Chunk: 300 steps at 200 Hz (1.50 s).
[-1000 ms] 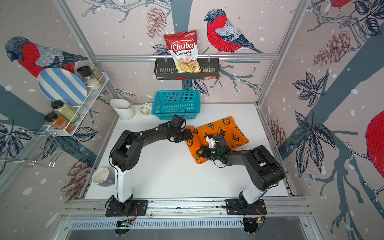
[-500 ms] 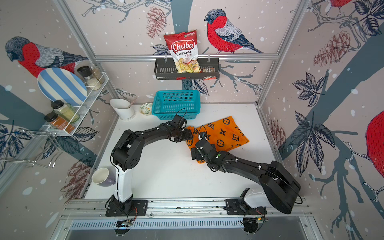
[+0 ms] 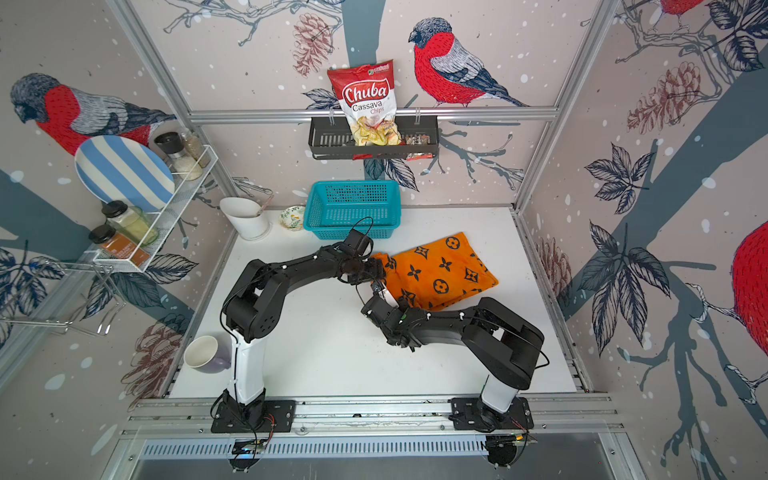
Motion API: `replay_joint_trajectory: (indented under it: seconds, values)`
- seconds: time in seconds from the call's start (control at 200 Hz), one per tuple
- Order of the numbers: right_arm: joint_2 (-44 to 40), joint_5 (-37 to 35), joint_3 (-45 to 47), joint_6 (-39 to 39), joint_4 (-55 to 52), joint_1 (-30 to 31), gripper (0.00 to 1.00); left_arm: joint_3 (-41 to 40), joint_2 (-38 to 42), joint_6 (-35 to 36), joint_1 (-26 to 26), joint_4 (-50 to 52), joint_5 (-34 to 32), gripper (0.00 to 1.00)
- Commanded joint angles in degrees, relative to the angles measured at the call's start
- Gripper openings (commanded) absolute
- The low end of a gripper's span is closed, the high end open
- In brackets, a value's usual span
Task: Roll up the pillowcase
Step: Roll the pillowcase at the center of the board.
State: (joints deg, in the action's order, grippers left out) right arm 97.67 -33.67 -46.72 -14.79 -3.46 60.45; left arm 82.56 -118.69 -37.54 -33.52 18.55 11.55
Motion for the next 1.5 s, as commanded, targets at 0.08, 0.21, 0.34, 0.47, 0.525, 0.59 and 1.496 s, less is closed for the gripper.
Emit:
replay_joint_trajectory:
  seconds: [0.08,0.21,0.34,0.47,0.525,0.59,1.496]
  values:
    - [1.08,8.68,-0.31,-3.39,-1.83,-0.51,0.0,0.11,2.91,1.65,0.38,4.69,-3.1,0.78]
    - [-1.31,18.05,0.22,-6.71,0.73,-1.77,0.0,-0.49,7.33,2.75,1.35,5.79,-4.38,0.82]
    - [-5.39,26.91,1.68,-11.22,4.79,-3.61,0.0,-2.33,11.79,3.08,2.22,5.75,-4.81,0.84]
    - [-9.14,38.22,5.62,-15.83,10.48,-9.39,0.0,-5.21,14.82,2.69,2.33,3.49,-3.21,0.84]
    - [-10.43,43.68,8.18,-17.53,13.58,-13.34,0.0,-6.29,15.34,2.11,2.36,2.2,-2.29,0.85]
    - [-11.33,49.67,11.17,-19.62,17.21,-18.04,0.0,-7.38,15.41,1.15,2.37,0.63,-1.1,0.85]
    - [-20.96,32.91,13.15,-17.6,2.22,-26.54,1.0,1.98,-2.18,0.28,-1.28,-1.27,2.77,0.8]
